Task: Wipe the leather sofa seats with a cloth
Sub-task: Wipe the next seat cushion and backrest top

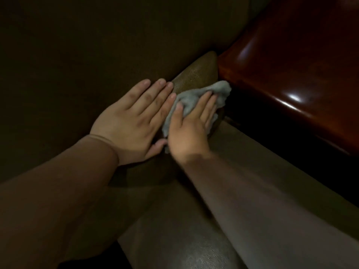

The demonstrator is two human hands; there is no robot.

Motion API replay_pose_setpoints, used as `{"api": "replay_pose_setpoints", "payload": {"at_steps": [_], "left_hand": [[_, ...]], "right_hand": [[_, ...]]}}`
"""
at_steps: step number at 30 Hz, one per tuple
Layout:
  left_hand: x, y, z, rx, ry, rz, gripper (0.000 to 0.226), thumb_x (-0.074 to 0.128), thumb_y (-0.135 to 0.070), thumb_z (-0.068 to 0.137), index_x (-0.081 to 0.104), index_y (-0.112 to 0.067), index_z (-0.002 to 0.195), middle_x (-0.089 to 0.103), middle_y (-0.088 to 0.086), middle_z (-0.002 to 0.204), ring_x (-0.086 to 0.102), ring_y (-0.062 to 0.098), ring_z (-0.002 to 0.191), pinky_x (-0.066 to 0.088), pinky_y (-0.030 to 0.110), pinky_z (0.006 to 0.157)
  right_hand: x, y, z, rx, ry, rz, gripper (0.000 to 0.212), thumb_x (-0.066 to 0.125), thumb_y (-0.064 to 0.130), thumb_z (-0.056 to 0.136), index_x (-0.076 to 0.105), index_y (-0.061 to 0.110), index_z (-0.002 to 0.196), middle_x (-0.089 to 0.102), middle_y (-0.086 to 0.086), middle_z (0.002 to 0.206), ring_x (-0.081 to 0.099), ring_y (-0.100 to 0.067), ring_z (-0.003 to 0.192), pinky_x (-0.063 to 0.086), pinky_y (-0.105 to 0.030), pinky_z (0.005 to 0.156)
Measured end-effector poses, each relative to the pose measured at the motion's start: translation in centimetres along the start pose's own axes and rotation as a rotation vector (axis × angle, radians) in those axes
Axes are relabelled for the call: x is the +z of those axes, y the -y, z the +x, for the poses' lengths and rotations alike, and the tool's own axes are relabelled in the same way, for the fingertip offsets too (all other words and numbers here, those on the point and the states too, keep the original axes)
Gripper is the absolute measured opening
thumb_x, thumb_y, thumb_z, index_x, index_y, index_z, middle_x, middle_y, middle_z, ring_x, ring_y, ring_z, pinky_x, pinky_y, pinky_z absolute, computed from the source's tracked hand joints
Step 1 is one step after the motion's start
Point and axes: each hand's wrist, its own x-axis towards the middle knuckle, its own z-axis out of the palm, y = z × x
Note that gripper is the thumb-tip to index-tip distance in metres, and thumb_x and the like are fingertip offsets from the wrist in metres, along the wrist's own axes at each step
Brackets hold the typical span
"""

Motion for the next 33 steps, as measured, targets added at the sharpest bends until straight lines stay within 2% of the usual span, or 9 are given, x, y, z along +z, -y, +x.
{"api": "replay_pose_setpoints", "payload": {"at_steps": [2, 5, 8, 11, 15, 19, 23, 27, 33], "left_hand": [[-0.7, -0.6, -1.4, -0.065, 0.014, -0.023, 0.087, 0.025, -0.061, 0.105, 0.019, 0.004, 0.163, 0.019, 0.027, 0.17, 0.013, 0.039, 0.161, 0.005, 0.051, 0.131], [-1.3, -2.7, -8.3, -0.162, 0.045, -0.17, 0.082, 0.032, -0.053, 0.103, 0.02, 0.0, 0.164, 0.016, 0.022, 0.172, 0.01, 0.035, 0.162, 0.001, 0.046, 0.132], [-1.3, -2.8, -18.0, -0.029, 0.102, -0.189, 0.087, 0.041, -0.049, 0.098, 0.019, 0.002, 0.164, 0.015, 0.023, 0.172, 0.01, 0.036, 0.161, -0.001, 0.048, 0.131], [-0.5, -1.5, -21.8, 0.148, 0.167, -0.172, 0.09, 0.045, -0.054, 0.095, 0.022, -0.001, 0.164, 0.018, 0.025, 0.171, 0.01, 0.04, 0.16, -0.001, 0.051, 0.131], [0.3, -2.3, -20.9, 0.129, 0.148, -0.213, 0.089, 0.051, -0.061, 0.091, 0.036, -0.009, 0.162, 0.025, 0.019, 0.171, 0.015, 0.044, 0.157, 0.002, 0.052, 0.13], [0.8, -2.2, -21.4, 0.172, 0.123, -0.212, 0.09, 0.044, -0.063, 0.094, 0.03, -0.006, 0.163, 0.025, 0.017, 0.172, 0.014, 0.045, 0.159, 0.005, 0.054, 0.129], [0.9, -2.3, -21.8, 0.156, 0.147, -0.255, 0.076, 0.03, -0.061, 0.105, 0.036, -0.012, 0.163, 0.023, 0.015, 0.172, 0.017, 0.043, 0.159, 0.011, 0.054, 0.127], [1.1, -2.3, -21.7, 0.151, 0.077, -0.227, 0.079, 0.037, -0.059, 0.102, 0.034, -0.008, 0.163, 0.022, 0.017, 0.173, 0.016, 0.043, 0.159, 0.008, 0.053, 0.129], [1.4, -2.3, -21.6, 0.134, 0.072, -0.231, 0.089, 0.049, -0.062, 0.095, 0.03, -0.008, 0.164, 0.017, 0.018, 0.174, 0.015, 0.044, 0.159, 0.006, 0.052, 0.129]], "right_hand": [[1.1, 0.2, -3.9, -0.06, 0.03, -0.033, 0.089, 0.024, 0.063, 0.1, -0.011, 0.013, 0.164, -0.02, -0.008, 0.172, -0.019, -0.02, 0.158, -0.016, -0.031, 0.125], [0.9, 0.7, -4.9, 0.062, 0.16, -0.093, 0.09, 0.035, 0.058, 0.105, -0.021, 0.016, 0.161, -0.029, -0.004, 0.169, -0.024, -0.02, 0.156, -0.013, -0.036, 0.126], [0.0, 4.2, 1.6, 0.217, 0.003, -0.102, 0.09, 0.038, 0.058, 0.104, -0.013, 0.015, 0.164, -0.016, -0.008, 0.173, -0.01, -0.025, 0.16, -0.003, -0.044, 0.128], [-1.2, 7.3, 6.8, 0.33, -0.145, -0.147, 0.08, 0.038, 0.055, 0.105, -0.002, 0.023, 0.166, -0.003, -0.004, 0.174, 0.001, -0.025, 0.16, 0.002, -0.046, 0.127], [0.3, 6.3, 1.2, 0.175, -0.085, -0.097, 0.083, 0.044, 0.048, 0.105, -0.007, 0.025, 0.166, -0.011, -0.004, 0.174, -0.007, -0.025, 0.16, -0.004, -0.045, 0.128], [3.0, 4.8, -5.5, 0.03, 0.034, -0.085, 0.097, 0.051, 0.053, 0.1, -0.02, 0.029, 0.162, -0.029, 0.004, 0.169, -0.024, -0.02, 0.156, -0.012, -0.041, 0.127], [1.3, 5.7, 0.2, 0.057, -0.042, -0.185, 0.096, 0.055, 0.049, 0.096, -0.008, 0.027, 0.165, -0.018, -0.005, 0.172, -0.014, -0.031, 0.158, -0.004, -0.046, 0.127], [0.6, 5.6, 2.5, 0.03, -0.11, -0.199, 0.084, 0.053, 0.043, 0.099, 0.003, 0.031, 0.166, -0.012, -0.001, 0.173, -0.008, -0.028, 0.159, 0.002, -0.045, 0.129], [4.0, 5.4, -5.5, -0.06, -0.122, -0.024, 0.083, 0.049, 0.048, 0.101, 0.004, 0.026, 0.167, -0.014, -0.003, 0.173, -0.012, -0.027, 0.159, -0.006, -0.038, 0.125]]}}
